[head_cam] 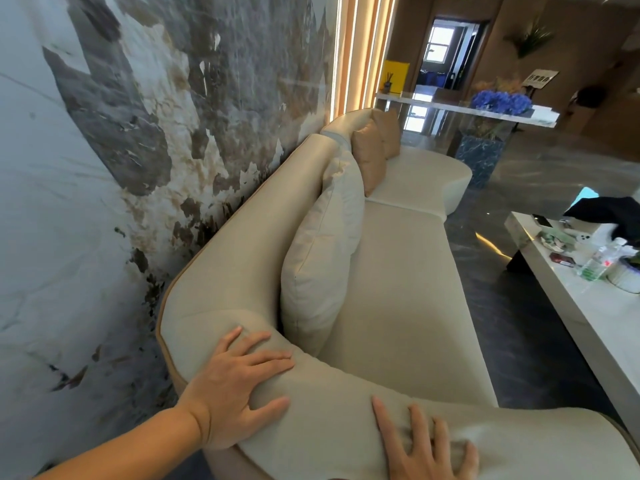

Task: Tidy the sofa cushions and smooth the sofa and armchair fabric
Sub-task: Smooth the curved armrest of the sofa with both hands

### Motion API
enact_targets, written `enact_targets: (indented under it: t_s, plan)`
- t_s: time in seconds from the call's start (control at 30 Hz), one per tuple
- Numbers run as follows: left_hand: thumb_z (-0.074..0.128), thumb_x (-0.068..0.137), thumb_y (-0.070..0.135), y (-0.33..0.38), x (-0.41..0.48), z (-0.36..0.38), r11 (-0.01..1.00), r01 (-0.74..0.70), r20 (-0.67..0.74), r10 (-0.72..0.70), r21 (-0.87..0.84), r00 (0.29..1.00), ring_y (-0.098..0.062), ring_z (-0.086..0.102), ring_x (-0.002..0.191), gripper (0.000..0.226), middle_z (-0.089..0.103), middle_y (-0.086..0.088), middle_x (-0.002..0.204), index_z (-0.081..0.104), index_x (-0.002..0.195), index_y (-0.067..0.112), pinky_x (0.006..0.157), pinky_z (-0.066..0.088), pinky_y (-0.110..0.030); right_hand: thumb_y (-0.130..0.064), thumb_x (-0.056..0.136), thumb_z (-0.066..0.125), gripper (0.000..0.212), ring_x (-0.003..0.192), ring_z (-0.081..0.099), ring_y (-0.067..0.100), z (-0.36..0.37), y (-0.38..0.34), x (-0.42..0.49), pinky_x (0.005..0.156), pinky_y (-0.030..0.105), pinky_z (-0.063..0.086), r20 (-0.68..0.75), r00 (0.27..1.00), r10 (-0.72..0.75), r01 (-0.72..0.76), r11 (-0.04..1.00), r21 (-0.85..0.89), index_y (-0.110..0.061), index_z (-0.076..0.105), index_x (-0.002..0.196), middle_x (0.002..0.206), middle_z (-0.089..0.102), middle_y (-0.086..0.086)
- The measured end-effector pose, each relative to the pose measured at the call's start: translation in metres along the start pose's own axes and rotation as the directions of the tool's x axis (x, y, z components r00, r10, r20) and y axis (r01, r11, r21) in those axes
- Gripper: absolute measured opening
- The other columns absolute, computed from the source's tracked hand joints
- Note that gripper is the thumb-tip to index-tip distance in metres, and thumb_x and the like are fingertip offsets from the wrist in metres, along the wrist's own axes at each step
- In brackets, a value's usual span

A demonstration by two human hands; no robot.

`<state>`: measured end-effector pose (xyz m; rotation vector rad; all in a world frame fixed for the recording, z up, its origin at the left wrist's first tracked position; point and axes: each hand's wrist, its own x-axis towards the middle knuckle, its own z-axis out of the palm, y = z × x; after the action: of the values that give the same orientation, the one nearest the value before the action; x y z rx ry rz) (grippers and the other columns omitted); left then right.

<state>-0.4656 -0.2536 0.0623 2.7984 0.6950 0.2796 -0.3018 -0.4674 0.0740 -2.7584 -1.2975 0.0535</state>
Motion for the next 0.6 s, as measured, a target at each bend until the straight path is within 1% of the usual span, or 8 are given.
enact_targets:
  t_s: [0.13, 0.17, 0.23, 0.27, 0.3, 0.37, 0.47, 0.6]
  plan:
    - [0.034, 0.086, 0.075, -0.008, 0.002, -0.004, 1.0, 0.01, 0.019, -0.01, -0.012, 1.0, 0.004, 0.012, 0.141, 0.055, 0.038, 0.041, 0.137, 0.043, 0.135, 0.052, 0.119, -0.005, -0.038, -0.041, 0.068, 0.046, 0.053, 0.073, 0.07, 0.04, 0.016, 0.004, 0.001, 0.08, 0.07, 0.046, -0.09, 0.996, 0.018, -0.019, 1.0, -0.018, -0.044, 0.047, 0.12, 0.092, 0.075, 0.019]
    - [0.033, 0.085, 0.075, -0.008, 0.002, -0.004, 1.0, 0.016, 0.024, -0.016, 0.003, 1.0, 0.004, 0.013, 0.14, 0.055, 0.039, 0.041, 0.136, 0.044, 0.134, 0.052, 0.119, -0.005, -0.038, -0.044, 0.067, 0.053, 0.061, 0.076, 0.07, 0.041, 0.021, 0.004, 0.003, 0.081, 0.07, 0.046, -0.079, 0.996, 0.037, -0.038, 0.999, -0.005, -0.05, 0.041, 0.127, 0.094, 0.075, 0.018]
    - [0.03, 0.084, 0.076, -0.006, 0.005, -0.003, 0.998, 0.058, 0.03, -0.059, 0.027, 0.998, 0.001, 0.018, 0.139, 0.054, 0.043, 0.039, 0.133, 0.046, 0.13, 0.051, 0.118, -0.002, -0.036, -0.061, 0.049, 0.081, 0.116, 0.1, 0.067, 0.038, 0.018, 0.004, 0.021, 0.094, 0.067, 0.039, 0.071, 0.995, 0.076, -0.084, 0.99, 0.114, -0.071, 0.004, 0.135, 0.112, 0.073, 0.009]
    - [0.028, 0.082, 0.078, -0.002, 0.01, -0.004, 0.995, 0.093, 0.034, -0.094, 0.041, 0.995, -0.002, 0.022, 0.137, 0.056, 0.046, 0.035, 0.131, 0.047, 0.126, 0.049, 0.117, 0.002, -0.037, -0.079, 0.038, 0.079, 0.128, 0.118, 0.057, 0.031, 0.013, 0.008, 0.027, 0.102, 0.062, 0.03, 0.078, 0.992, 0.102, -0.109, 0.99, 0.09, -0.076, -0.012, 0.129, 0.129, 0.064, 0.0]
    - [0.024, 0.079, 0.08, 0.004, 0.019, -0.006, 0.988, 0.137, 0.048, -0.141, 0.068, 0.989, -0.008, 0.028, 0.133, 0.059, 0.05, 0.03, 0.127, 0.048, 0.121, 0.046, 0.114, 0.008, -0.04, -0.1, 0.035, 0.054, 0.116, 0.131, 0.043, 0.024, 0.012, 0.016, 0.035, 0.104, 0.056, 0.021, 0.113, 0.991, 0.075, -0.078, 0.997, 0.024, -0.077, -0.013, 0.127, 0.139, 0.05, -0.007]
    - [0.015, 0.07, 0.086, 0.026, 0.041, -0.003, 0.963, 0.228, 0.145, -0.248, 0.142, 0.958, -0.022, 0.036, 0.127, 0.073, 0.052, 0.013, 0.127, 0.047, 0.12, 0.043, 0.104, 0.02, -0.049, -0.107, 0.041, 0.011, 0.101, 0.134, 0.031, 0.018, 0.003, 0.042, 0.05, 0.098, 0.047, 0.02, 0.208, 0.978, 0.029, -0.044, 0.997, 0.066, -0.069, 0.013, 0.135, 0.135, 0.037, -0.012]
    - [0.004, 0.066, 0.088, 0.06, 0.062, 0.023, 0.95, 0.189, 0.235, -0.248, 0.249, 0.94, -0.033, 0.033, 0.133, 0.085, 0.046, 0.002, 0.139, 0.038, 0.133, 0.048, 0.1, 0.012, -0.063, -0.103, 0.051, 0.001, 0.104, 0.138, 0.027, 0.026, -0.005, 0.069, 0.065, 0.106, 0.06, 0.012, 0.224, 0.965, 0.137, -0.141, 0.99, 0.005, -0.057, 0.033, 0.138, 0.145, 0.04, -0.007]
    - [0.003, 0.068, 0.087, 0.058, 0.061, 0.036, 0.957, 0.16, 0.208, -0.212, 0.241, 0.955, -0.03, 0.04, 0.123, 0.08, 0.056, 0.005, 0.126, 0.05, 0.119, 0.046, 0.099, 0.012, -0.064, -0.102, 0.051, -0.006, 0.109, 0.127, 0.041, 0.029, 0.001, 0.073, 0.061, 0.102, 0.065, 0.014, 0.194, 0.969, 0.154, -0.149, 0.988, -0.038, -0.049, 0.044, 0.133, 0.137, 0.055, -0.005]
